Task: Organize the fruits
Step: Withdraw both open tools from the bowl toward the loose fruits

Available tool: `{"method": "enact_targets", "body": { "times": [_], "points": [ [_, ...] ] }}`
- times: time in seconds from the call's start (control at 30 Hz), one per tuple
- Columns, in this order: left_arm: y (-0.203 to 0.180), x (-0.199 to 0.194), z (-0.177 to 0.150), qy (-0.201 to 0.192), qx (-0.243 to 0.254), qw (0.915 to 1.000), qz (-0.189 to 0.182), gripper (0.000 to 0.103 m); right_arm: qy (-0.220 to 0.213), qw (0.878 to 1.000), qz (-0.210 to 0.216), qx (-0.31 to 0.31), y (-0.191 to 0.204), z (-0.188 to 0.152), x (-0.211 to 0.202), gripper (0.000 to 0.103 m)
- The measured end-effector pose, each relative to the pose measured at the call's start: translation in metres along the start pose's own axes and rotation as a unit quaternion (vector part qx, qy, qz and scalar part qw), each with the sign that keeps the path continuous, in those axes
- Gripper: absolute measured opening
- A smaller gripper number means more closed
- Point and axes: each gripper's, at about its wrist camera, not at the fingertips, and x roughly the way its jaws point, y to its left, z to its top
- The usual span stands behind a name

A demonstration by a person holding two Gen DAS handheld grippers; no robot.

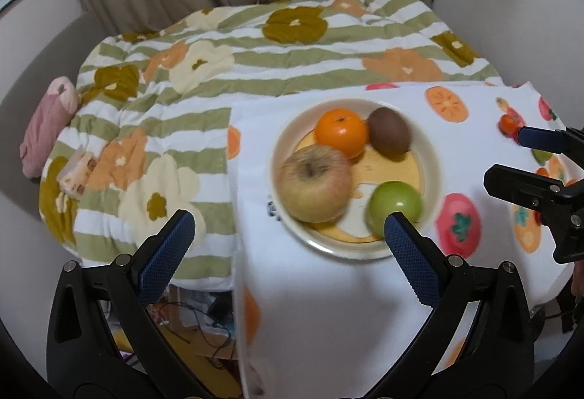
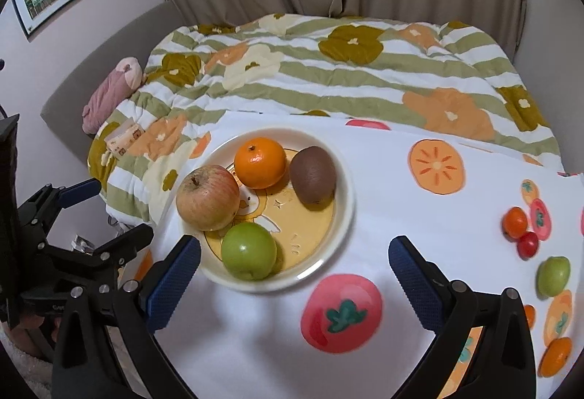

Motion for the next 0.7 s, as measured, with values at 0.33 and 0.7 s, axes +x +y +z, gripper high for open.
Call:
{"method": "enact_targets", "body": {
  "times": [0.33,0.7],
  "points": [
    [-0.093,-0.037,-0.008,-0.020,0.024,0.9990,-0.032,0.103,-0.037,0.998,-0.038,0.032,-0.062,-0.041,-0.073,0.103],
    [-0.202,-0.046,-0.021,-0.015,0.044,0.9946,-0.093,0.103,-0.041,0.991,-0.092,0.089,-0.152,-0.097,-0.127,0.103]
  ]
}}
